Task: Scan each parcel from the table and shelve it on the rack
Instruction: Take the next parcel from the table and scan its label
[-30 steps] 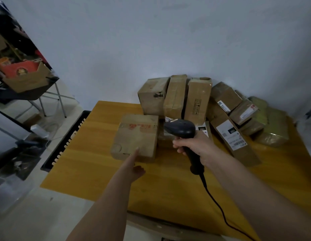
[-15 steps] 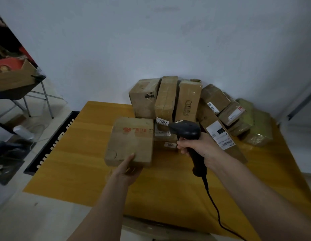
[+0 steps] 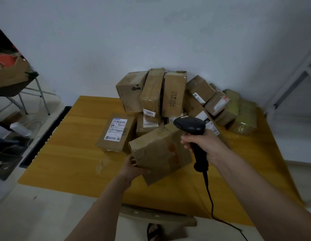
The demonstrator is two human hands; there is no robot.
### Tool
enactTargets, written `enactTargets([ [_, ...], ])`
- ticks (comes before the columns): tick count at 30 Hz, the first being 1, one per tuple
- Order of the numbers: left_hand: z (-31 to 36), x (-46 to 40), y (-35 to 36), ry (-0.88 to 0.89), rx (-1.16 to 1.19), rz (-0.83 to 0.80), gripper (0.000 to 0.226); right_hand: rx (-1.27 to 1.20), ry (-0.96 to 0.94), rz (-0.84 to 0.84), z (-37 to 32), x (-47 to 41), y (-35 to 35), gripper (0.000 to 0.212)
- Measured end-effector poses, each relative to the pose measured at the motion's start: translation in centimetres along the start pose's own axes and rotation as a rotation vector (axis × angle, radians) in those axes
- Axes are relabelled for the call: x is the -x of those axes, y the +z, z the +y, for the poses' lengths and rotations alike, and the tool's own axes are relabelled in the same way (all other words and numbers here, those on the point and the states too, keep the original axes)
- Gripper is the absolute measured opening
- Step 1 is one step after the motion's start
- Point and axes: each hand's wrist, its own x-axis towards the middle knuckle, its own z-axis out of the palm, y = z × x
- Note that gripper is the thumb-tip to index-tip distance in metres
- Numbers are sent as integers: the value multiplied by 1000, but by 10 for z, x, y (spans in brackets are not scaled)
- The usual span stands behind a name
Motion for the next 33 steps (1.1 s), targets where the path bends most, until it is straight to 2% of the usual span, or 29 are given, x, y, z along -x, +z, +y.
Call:
enactTargets([
  [3,-6,-4,31,71,-236,-25,72,1,5,48,10,4,-20,9],
  [7,-17,-13,66,107,-334,-72,70,-26,38,123,25,5,-43,10],
  [10,-25,-20,82,17,-218,-59,63,-19,69,181,37,2,-52,8],
  [12,-31,-30,84,-82,-182,-41,68,-14,100,198,44,-1,-54,8],
  [14,-34,-39,82,-192,-214,-52,77,-13,127,191,50,-4,-54,8],
  [17,-35,-40,77,-190,-348,-57,80,-7,149,180,54,-7,-52,8],
  [19,-31,-43,70,-220,-420,-77,71,3,157,181,56,-9,-50,10],
  [21,-23,-41,62,-410,-269,-15,49,5,165,182,56,-10,-48,12],
  [23,-17,-40,57,-598,24,7,46,9,166,180,57,-11,-46,11],
  [26,-10,-44,59,-752,222,-30,91,22,163,167,59,-12,-44,8],
  [28,-9,-46,66,-793,278,-67,109,31,171,162,61,-13,-44,8],
  [33,-12,-47,79,-882,508,-114,114,8,204,167,65,-10,-48,11],
])
